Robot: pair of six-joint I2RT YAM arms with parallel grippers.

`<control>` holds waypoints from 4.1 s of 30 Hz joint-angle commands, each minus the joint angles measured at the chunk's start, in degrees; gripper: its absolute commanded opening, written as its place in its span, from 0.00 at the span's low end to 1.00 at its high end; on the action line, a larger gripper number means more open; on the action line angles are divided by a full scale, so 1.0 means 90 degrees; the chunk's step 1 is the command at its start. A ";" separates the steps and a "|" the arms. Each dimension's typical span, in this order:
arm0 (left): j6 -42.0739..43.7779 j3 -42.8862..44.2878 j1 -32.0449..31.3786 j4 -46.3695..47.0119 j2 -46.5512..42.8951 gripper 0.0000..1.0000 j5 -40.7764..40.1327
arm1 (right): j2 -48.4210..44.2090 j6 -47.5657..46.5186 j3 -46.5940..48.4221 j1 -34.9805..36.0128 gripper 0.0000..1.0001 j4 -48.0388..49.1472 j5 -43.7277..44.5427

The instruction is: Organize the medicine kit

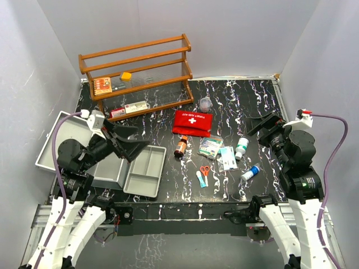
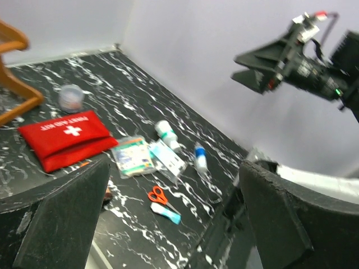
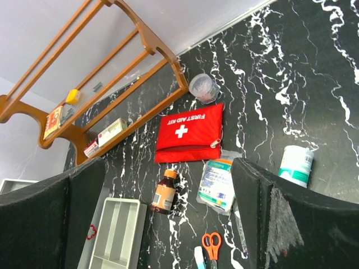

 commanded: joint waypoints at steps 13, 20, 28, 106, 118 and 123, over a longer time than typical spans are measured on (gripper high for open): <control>0.0483 0.0133 -0.0947 0.0421 0.1347 0.99 0.1319 | -0.0046 0.0146 -0.0889 -0.0022 0.93 0.1015 -0.0065; -0.0023 -0.0096 -0.1036 0.1342 0.2128 0.99 0.1025 | 0.0842 -0.0551 -0.0999 -0.0027 0.88 0.0995 -0.0975; -0.0179 0.0164 -0.1388 0.1069 0.2934 0.99 -0.0198 | 0.2072 -0.0910 -0.1212 -0.0029 0.81 0.1452 -0.2399; -0.0493 0.0856 -0.1898 -0.1066 0.2982 0.95 -0.5560 | 0.9266 -0.7682 0.1747 0.3928 0.13 0.4671 0.3892; -0.0558 0.0839 -0.1903 -0.0969 0.3147 0.95 -0.5368 | 0.8187 -0.7033 0.1712 0.3914 0.00 0.4179 0.3652; -0.0525 0.0868 -0.1894 -0.0946 0.3119 0.96 -0.5428 | 0.7819 -0.6816 0.1638 0.3916 0.00 0.4308 0.3649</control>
